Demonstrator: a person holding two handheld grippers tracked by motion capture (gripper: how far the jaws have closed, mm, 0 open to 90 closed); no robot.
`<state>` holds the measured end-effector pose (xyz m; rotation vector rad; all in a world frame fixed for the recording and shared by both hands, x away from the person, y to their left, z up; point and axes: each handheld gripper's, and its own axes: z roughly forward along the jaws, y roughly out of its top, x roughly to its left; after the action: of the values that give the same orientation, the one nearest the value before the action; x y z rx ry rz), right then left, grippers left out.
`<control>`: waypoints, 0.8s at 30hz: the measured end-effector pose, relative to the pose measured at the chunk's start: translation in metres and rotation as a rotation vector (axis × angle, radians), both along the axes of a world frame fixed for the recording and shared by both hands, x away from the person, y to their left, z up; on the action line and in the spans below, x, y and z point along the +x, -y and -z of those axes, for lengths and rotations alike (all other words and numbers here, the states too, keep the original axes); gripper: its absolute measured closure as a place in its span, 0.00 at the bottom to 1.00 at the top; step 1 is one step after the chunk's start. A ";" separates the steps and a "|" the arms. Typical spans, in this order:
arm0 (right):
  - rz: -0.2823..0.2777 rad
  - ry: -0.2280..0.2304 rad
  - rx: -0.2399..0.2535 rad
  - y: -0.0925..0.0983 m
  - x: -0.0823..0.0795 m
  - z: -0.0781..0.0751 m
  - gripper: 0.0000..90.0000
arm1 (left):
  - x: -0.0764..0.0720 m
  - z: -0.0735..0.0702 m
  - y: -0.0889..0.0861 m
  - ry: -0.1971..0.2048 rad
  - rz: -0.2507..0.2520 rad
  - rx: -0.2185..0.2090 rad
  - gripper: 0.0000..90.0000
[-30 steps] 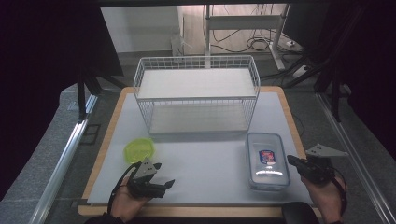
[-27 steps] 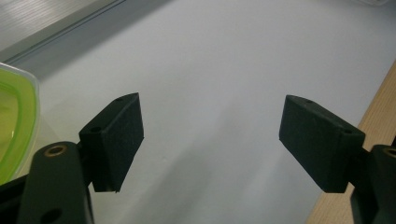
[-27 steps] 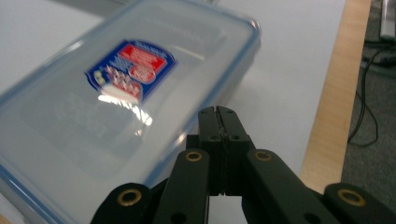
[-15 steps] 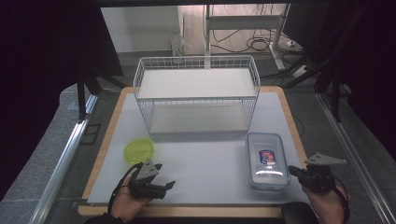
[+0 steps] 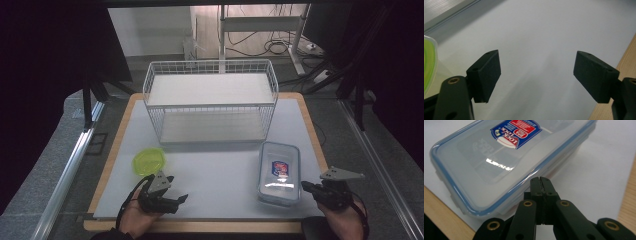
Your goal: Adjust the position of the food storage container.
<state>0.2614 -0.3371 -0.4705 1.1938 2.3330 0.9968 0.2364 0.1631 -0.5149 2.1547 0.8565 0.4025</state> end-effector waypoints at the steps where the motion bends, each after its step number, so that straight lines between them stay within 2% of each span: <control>1: -0.007 -0.001 0.000 -0.001 0.000 0.000 1.00 | 0.000 0.000 0.000 -0.001 0.002 0.004 0.24; 15: -0.022 -0.026 -0.008 -0.003 -0.005 0.001 1.00 | 0.000 0.002 0.002 -0.006 0.012 0.021 0.24; 21: -0.052 -0.031 -0.006 -0.007 -0.005 0.002 1.00 | 0.000 0.002 0.003 -0.007 0.013 0.022 0.24; 24: -0.085 -0.038 -0.004 -0.015 -0.006 0.002 1.00 | 0.000 0.002 0.003 -0.009 0.015 0.025 0.24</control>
<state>0.2550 -0.3218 -0.4725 1.1304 2.4327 1.0049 0.2365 0.1601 -0.5170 2.1858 0.8436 0.3980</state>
